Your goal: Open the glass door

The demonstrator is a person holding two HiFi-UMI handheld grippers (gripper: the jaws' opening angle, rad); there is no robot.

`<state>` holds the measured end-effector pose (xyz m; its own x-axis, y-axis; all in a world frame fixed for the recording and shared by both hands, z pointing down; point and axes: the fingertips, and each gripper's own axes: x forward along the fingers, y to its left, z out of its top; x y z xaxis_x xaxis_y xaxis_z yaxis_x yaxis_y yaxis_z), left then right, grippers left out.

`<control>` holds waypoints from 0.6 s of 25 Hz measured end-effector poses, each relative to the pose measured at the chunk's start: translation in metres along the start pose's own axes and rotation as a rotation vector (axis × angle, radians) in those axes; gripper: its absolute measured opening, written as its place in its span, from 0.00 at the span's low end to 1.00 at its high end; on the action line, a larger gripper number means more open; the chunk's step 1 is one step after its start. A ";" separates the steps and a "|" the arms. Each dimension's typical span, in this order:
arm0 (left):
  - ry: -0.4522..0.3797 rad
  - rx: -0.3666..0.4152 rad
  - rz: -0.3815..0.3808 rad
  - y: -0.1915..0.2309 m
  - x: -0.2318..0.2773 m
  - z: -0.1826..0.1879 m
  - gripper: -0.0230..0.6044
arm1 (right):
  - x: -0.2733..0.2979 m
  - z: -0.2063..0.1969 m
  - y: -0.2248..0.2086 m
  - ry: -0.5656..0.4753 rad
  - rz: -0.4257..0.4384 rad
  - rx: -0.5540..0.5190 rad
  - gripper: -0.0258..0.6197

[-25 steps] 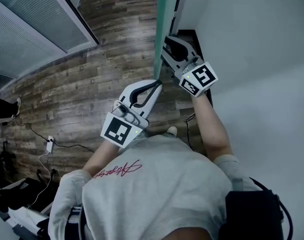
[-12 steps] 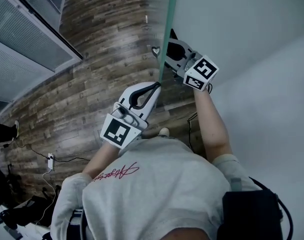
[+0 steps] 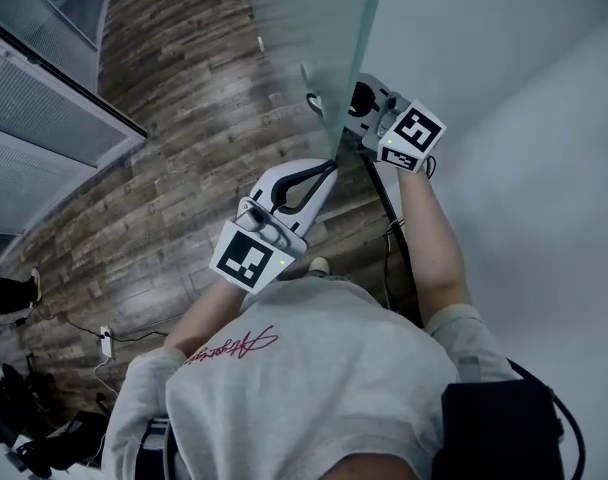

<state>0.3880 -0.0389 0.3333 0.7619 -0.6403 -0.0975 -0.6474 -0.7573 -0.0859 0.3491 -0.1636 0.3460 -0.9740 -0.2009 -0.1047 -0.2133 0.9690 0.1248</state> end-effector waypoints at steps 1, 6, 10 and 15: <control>0.003 -0.002 -0.007 0.000 0.005 -0.001 0.07 | -0.005 -0.001 -0.004 -0.001 0.008 0.004 0.23; -0.001 0.000 -0.029 -0.002 0.027 0.008 0.07 | -0.028 0.006 -0.023 0.008 0.046 0.000 0.23; 0.014 0.000 -0.048 -0.008 0.037 0.009 0.07 | -0.048 0.012 -0.034 0.017 0.062 -0.012 0.23; 0.046 -0.008 -0.046 -0.007 0.046 0.001 0.07 | -0.072 0.014 -0.051 0.018 0.083 -0.010 0.23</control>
<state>0.4275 -0.0625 0.3282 0.7909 -0.6101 -0.0479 -0.6118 -0.7868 -0.0814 0.4314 -0.1963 0.3332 -0.9895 -0.1228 -0.0764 -0.1327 0.9809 0.1421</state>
